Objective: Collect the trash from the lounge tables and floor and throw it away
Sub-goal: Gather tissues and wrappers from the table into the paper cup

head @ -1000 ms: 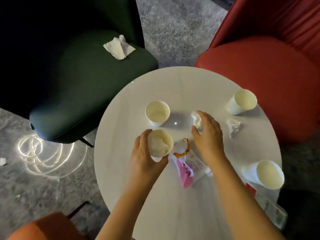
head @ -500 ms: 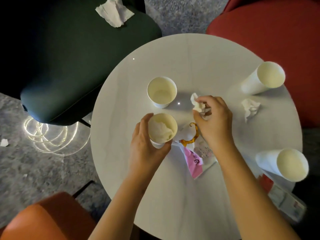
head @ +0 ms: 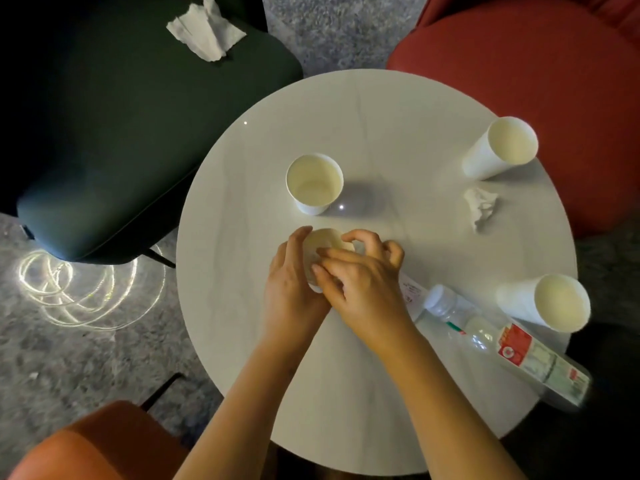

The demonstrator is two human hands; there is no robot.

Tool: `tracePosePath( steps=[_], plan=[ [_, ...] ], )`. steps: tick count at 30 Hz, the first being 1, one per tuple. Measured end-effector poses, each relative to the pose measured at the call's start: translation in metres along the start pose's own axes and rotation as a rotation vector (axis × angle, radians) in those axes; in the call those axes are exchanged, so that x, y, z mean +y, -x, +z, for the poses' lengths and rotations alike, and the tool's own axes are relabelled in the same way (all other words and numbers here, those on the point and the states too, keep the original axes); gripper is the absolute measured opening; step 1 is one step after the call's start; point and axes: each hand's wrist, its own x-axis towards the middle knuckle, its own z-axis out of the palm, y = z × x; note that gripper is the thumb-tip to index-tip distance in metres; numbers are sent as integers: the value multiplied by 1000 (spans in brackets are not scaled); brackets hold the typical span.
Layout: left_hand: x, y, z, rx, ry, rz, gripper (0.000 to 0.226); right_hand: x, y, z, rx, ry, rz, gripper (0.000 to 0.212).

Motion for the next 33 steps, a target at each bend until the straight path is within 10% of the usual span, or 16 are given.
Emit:
tracePosePath(
  steps=[9, 16, 26, 33],
  plan=[
    [12, -2, 8, 16, -2, -16, 76, 51, -11, -25, 368, -245, 318, 22],
    [17, -8, 15, 45, -15, -15, 66, 129, -30, -28, 93, 28, 756, 45],
    [11, -3, 16, 46, 20, -16, 65, 136, -24, -14, 125, -100, 654, 23],
    [13, 2, 15, 75, 45, -36, 64, 60, -16, -38, 180, -450, 194, 22]
  ],
)
